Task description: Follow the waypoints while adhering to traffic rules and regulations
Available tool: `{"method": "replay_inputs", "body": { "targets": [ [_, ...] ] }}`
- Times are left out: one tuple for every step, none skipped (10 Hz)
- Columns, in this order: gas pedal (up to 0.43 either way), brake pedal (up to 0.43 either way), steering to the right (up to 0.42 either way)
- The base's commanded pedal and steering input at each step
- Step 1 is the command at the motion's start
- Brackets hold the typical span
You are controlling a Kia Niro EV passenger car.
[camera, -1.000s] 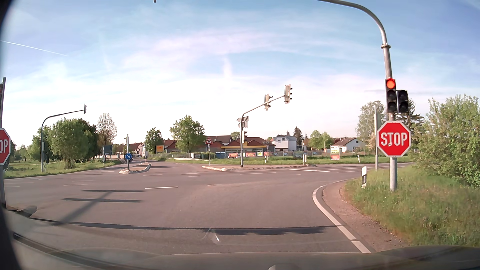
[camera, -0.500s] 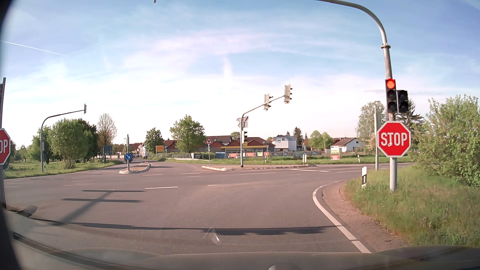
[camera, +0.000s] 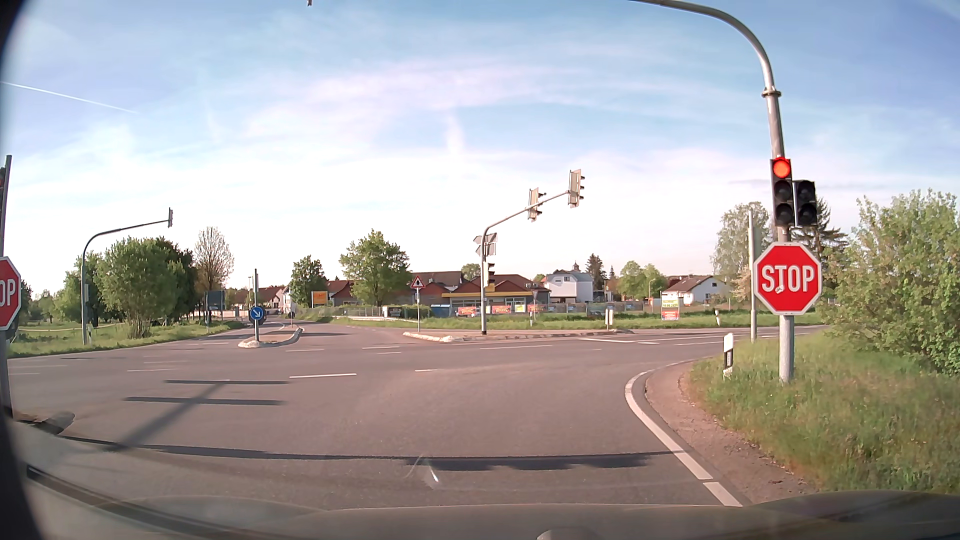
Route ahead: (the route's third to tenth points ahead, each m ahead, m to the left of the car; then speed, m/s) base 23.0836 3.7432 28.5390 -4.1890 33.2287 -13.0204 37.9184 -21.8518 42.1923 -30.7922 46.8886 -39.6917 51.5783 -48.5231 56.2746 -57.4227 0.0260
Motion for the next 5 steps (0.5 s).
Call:
{"method": "replay_inputs", "body": {
  "targets": [
    [0.0,0.232,-0.004],
    [0.0,0.232,-0.004],
    [0.0,0.232,-0.004],
    [0.0,0.232,-0.004],
    [0.0,0.232,-0.004]
  ]
}}
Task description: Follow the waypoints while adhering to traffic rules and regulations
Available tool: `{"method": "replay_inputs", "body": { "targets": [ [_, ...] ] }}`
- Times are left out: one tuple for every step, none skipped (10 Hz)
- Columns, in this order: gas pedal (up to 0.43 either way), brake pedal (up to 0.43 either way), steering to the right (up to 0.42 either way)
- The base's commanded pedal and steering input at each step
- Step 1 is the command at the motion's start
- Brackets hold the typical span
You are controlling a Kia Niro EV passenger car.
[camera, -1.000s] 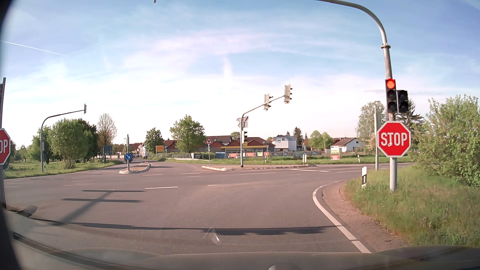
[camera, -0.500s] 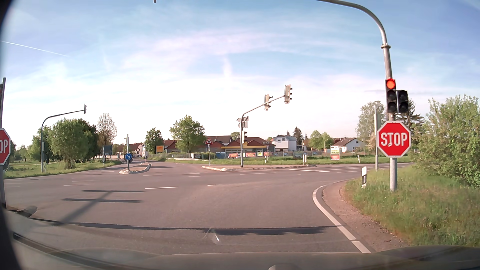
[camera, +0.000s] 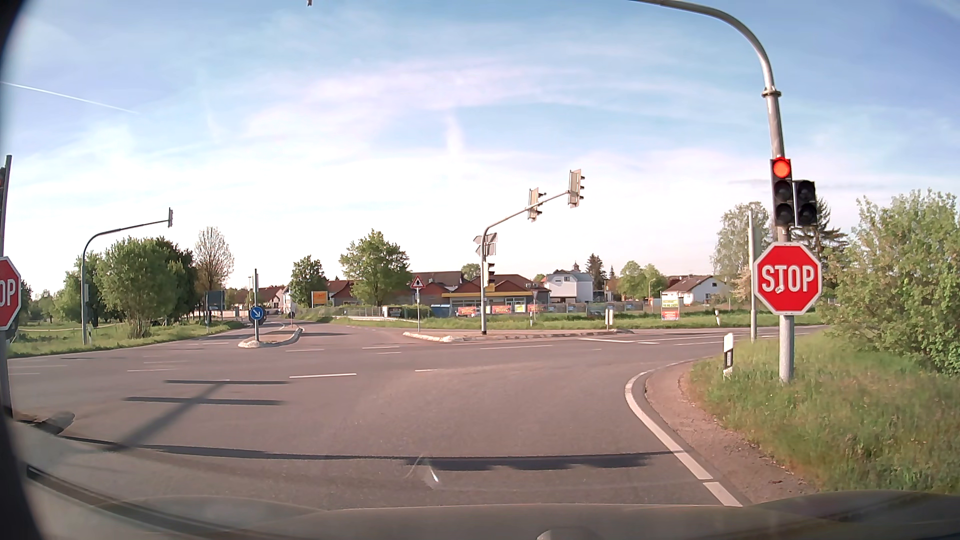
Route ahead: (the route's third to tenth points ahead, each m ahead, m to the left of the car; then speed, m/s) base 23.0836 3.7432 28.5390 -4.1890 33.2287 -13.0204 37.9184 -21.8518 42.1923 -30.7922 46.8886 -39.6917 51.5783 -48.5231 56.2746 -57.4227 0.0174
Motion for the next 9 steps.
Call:
{"method": "replay_inputs", "body": {
  "targets": [
    [0.0,0.232,-0.004],
    [0.0,0.232,-0.004],
    [0.0,0.232,-0.004],
    [0.0,0.232,-0.004],
    [0.0,0.232,-0.004],
    [0.0,0.232,-0.004],
    [0.0,0.232,-0.004],
    [0.0,0.232,-0.004],
    [0.0,0.232,-0.004]
  ]
}}
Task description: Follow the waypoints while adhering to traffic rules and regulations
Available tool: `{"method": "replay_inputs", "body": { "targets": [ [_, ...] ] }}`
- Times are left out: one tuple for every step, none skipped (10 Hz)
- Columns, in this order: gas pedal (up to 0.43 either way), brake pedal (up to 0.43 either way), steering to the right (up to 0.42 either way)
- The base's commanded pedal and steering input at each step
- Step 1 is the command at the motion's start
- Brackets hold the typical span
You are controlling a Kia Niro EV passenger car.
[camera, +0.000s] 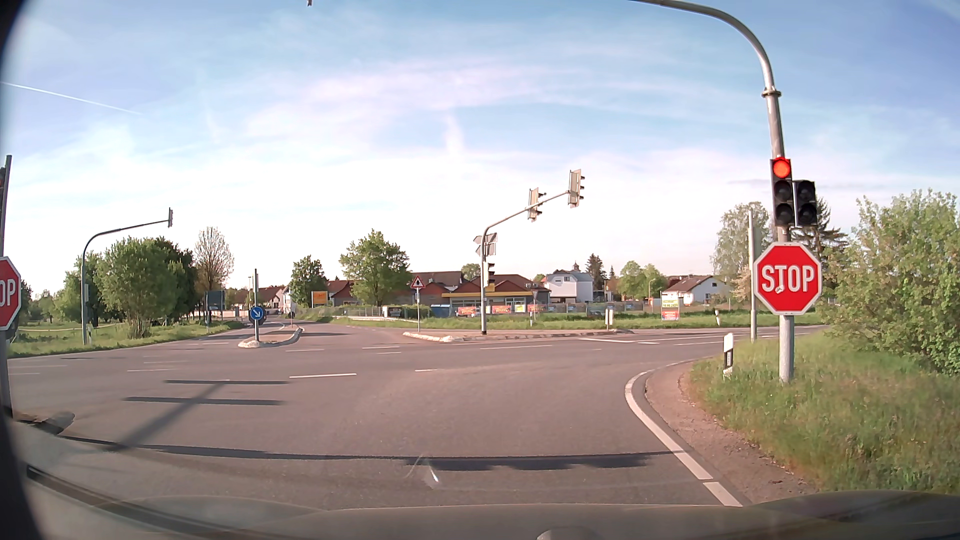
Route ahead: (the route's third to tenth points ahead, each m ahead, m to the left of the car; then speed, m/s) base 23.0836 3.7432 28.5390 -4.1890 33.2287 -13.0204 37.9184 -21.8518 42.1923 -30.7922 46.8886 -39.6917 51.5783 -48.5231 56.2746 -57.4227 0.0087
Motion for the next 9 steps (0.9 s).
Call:
{"method": "replay_inputs", "body": {
  "targets": [
    [0.0,0.232,-0.004],
    [0.0,0.232,-0.004],
    [0.0,0.232,-0.004],
    [0.0,0.232,-0.004],
    [0.0,0.232,-0.004],
    [0.0,0.232,-0.004],
    [0.0,0.232,-0.004],
    [0.0,0.232,-0.004],
    [0.0,0.232,-0.004]
  ]
}}
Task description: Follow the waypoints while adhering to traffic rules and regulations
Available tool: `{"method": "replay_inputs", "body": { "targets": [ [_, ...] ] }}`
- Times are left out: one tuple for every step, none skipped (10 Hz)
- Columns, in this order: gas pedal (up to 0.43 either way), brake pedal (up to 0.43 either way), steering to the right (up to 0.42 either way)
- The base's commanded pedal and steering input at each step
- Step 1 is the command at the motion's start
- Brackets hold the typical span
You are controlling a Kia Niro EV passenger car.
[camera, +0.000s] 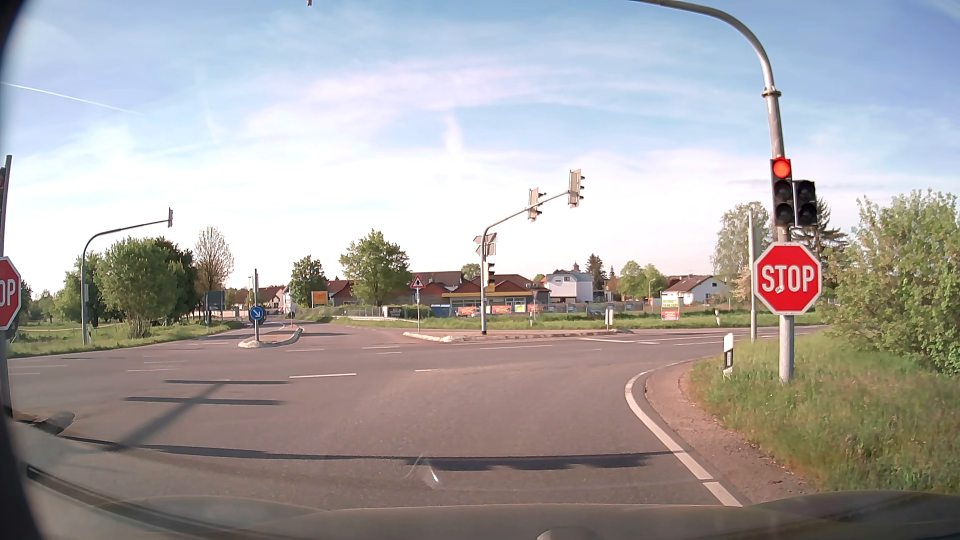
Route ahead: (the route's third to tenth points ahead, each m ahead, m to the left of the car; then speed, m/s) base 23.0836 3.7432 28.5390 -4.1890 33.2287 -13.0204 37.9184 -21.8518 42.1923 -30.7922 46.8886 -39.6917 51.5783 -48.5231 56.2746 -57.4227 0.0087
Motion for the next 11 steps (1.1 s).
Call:
{"method": "replay_inputs", "body": {
  "targets": [
    [0.0,0.232,-0.004],
    [0.0,0.232,-0.004],
    [0.0,0.232,-0.004],
    [0.0,0.232,-0.004],
    [0.0,0.232,-0.005],
    [0.0,0.232,-0.005],
    [0.0,0.232,-0.005],
    [0.0,0.232,-0.005],
    [0.0,0.232,-0.005],
    [0.0,0.232,-0.005],
    [0.0,0.232,-0.005]
  ]
}}
